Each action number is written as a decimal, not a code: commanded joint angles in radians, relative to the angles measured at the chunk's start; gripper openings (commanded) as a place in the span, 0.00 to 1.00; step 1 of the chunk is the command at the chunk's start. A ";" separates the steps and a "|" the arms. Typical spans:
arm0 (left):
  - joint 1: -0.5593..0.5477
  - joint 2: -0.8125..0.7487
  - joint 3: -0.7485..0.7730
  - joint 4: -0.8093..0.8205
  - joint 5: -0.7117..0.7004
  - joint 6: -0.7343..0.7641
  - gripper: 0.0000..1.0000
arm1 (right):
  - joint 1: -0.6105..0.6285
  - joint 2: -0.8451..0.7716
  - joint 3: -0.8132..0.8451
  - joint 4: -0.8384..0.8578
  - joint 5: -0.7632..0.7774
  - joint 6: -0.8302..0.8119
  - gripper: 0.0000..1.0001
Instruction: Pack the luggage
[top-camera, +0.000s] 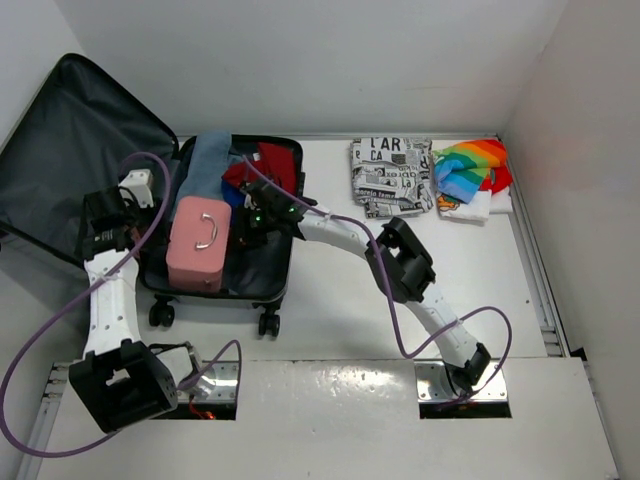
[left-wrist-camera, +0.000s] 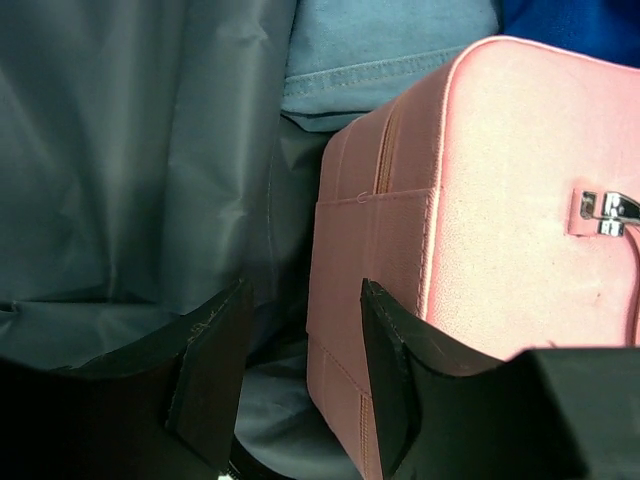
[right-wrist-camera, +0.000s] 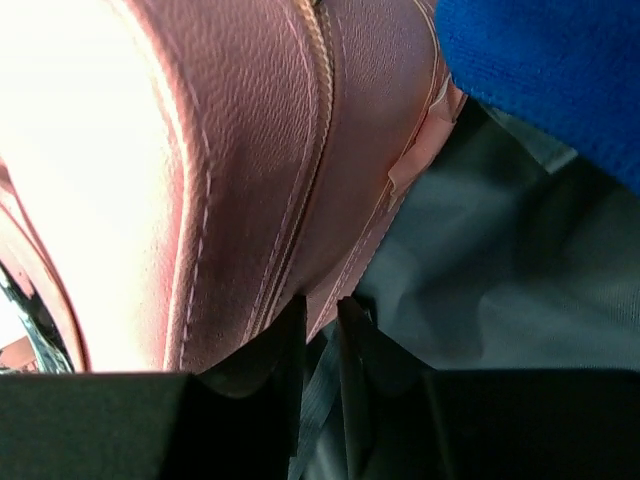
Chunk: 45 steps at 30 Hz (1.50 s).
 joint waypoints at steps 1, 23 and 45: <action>0.013 -0.032 0.015 -0.051 0.083 0.018 0.53 | 0.050 -0.025 0.088 0.235 -0.036 -0.013 0.21; 0.065 0.016 -0.031 -0.026 0.193 0.044 0.59 | 0.123 -0.097 -0.062 0.331 -0.059 0.003 0.19; -0.320 -0.040 0.001 -0.039 0.100 -0.104 0.52 | -0.026 -0.358 -0.154 0.291 -0.117 0.035 0.12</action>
